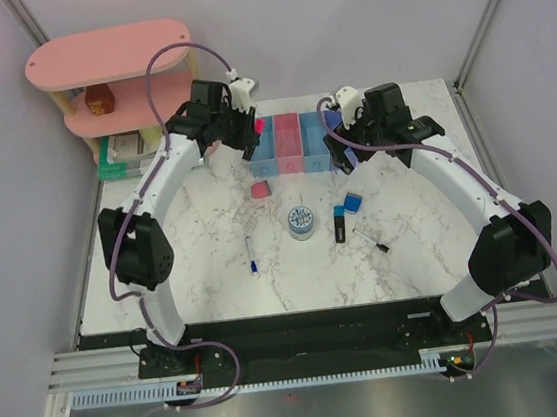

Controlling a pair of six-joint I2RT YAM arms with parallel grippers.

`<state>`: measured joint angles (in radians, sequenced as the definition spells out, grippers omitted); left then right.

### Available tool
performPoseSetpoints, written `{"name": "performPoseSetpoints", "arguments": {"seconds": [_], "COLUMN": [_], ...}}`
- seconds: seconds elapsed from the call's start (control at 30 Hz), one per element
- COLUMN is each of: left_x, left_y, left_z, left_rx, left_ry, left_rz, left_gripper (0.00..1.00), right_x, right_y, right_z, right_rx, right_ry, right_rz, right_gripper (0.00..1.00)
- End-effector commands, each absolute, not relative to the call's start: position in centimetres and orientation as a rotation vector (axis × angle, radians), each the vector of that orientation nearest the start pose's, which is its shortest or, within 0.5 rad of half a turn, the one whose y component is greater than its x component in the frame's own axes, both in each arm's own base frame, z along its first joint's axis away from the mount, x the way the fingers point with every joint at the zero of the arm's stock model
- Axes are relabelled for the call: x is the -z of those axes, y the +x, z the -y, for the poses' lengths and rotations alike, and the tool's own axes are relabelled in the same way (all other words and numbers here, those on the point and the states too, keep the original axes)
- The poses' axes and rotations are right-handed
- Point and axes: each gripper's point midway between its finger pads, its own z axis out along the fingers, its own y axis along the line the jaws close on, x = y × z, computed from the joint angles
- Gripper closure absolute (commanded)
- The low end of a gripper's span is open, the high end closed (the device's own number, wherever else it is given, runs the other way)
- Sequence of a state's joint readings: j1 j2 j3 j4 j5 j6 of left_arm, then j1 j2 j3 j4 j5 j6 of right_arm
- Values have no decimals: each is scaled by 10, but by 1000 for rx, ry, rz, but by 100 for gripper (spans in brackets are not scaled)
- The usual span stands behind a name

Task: Sort the stationery into containers
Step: Pick up the pen from the center of the board, then place the pen in the storage box.

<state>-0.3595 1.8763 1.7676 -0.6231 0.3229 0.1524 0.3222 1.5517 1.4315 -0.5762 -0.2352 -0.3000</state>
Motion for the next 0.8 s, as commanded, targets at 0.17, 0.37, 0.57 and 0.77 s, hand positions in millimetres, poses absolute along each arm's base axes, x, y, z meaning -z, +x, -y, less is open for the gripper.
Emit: {"name": "performPoseSetpoints", "arguments": {"seconds": [0.17, 0.37, 0.57, 0.77], "left_x": [-194, -164, -147, -132], "left_y": [533, 554, 560, 567], "left_z": [255, 256, 253, 249], "left_rx": [529, 503, 467, 418], "left_ry": [629, 597, 595, 594], "left_rz": [-2132, -2164, -2183, -2195], "left_gripper": [98, 98, 98, 98], "right_x": [-197, -157, -110, -85], "right_y": [384, 358, 328, 317], "right_z": [-165, -169, -175, -182], "right_rx": [-326, -432, -551, -581], "right_ry": [-840, -835, -810, -818], "right_rz": [-2135, -2244, -2391, -2467], "right_gripper": [2, 2, 2, 2]}}
